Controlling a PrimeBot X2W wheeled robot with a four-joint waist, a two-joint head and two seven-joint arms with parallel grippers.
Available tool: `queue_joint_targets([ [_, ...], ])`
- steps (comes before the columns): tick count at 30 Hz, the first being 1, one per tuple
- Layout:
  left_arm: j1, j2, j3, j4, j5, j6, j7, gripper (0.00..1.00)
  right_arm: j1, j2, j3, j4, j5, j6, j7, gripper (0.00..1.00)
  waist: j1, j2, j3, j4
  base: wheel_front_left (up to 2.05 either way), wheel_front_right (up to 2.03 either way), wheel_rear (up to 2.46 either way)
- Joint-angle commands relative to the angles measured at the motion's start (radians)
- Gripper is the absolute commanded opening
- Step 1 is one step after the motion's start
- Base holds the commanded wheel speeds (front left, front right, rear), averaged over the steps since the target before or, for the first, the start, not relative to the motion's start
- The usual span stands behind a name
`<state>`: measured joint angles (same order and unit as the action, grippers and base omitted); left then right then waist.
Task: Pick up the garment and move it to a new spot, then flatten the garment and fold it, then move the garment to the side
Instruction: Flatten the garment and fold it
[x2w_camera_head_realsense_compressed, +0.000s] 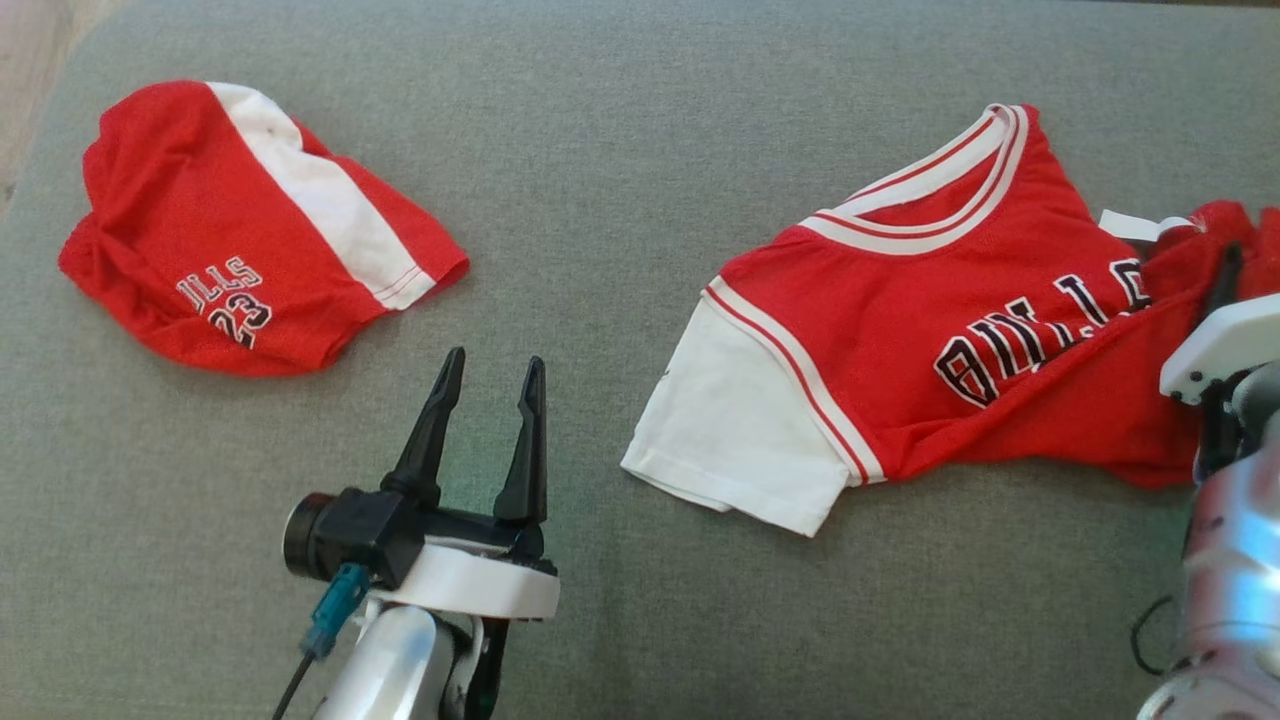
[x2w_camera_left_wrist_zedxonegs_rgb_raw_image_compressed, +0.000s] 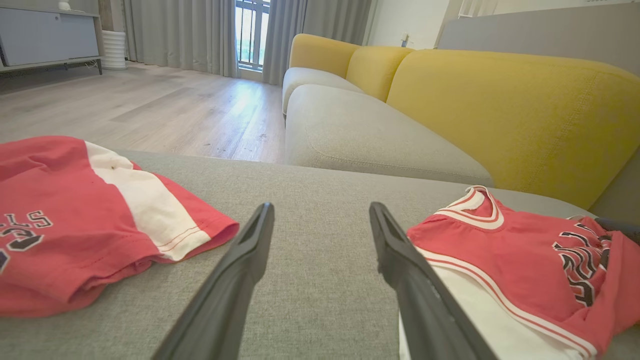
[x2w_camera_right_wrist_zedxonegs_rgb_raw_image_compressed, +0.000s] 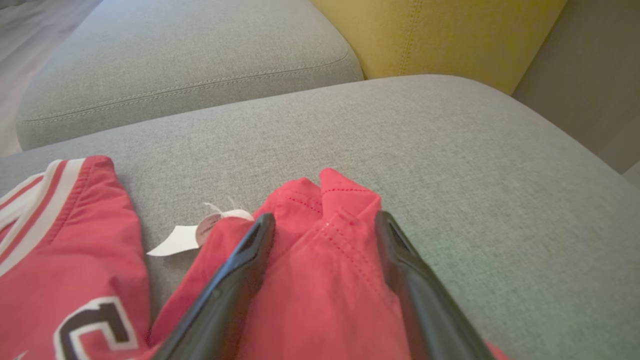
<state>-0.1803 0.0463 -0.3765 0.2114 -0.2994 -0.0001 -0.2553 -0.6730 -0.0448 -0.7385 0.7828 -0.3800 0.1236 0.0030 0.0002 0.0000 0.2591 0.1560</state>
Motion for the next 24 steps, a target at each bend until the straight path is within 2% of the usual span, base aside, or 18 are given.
queue_joint_targets([
  [1,-0.035,0.004,0.025,-0.027,-0.006,0.002,-0.006,1.0,-0.055,-0.005,-0.003,-0.008,-0.029,0.007,-0.024,1.0,-0.0002,0.0,0.002,0.001,0.0,0.0,0.0],
  [7,-0.039,0.004,0.024,-0.025,-0.004,0.003,-0.006,1.0,-0.098,-0.005,-0.081,0.056,-0.106,0.007,-0.039,1.0,-0.0002,0.0,0.01,-0.002,0.0,0.0,0.0],
  [8,-0.04,0.004,0.023,-0.024,-0.004,0.003,-0.006,1.0,-0.106,-0.005,-0.095,0.069,-0.118,0.007,-0.042,0.94,-0.0002,0.0,0.011,-0.003,0.0,0.0,0.0],
  [9,-0.041,0.004,0.023,-0.023,-0.004,0.002,-0.006,1.0,-0.114,-0.005,-0.108,0.082,-0.129,0.007,-0.047,0.35,-0.0002,0.0,0.012,-0.005,0.0,0.0,0.0],
  [10,-0.042,0.004,0.023,-0.022,-0.004,0.002,-0.006,1.0,-0.121,-0.005,-0.12,0.095,-0.137,0.007,-0.053,0.0,-0.0002,0.0,0.012,-0.006,0.0,0.0,0.0],
  [18,-0.042,0.004,0.033,-0.016,-0.003,0.004,-0.006,1.0,-0.166,-0.005,-0.187,0.186,-0.173,0.007,-0.145,0.0,-0.0002,0.0,0.001,-0.038,0.0,0.0,0.0],
  [24,-0.024,0.004,0.052,-0.014,-0.005,0.006,-0.006,1.0,-0.177,-0.005,-0.164,0.247,-0.146,0.007,-0.247,0.0,-0.0002,0.0,-0.041,-0.091,0.0,0.0,0.0],
])
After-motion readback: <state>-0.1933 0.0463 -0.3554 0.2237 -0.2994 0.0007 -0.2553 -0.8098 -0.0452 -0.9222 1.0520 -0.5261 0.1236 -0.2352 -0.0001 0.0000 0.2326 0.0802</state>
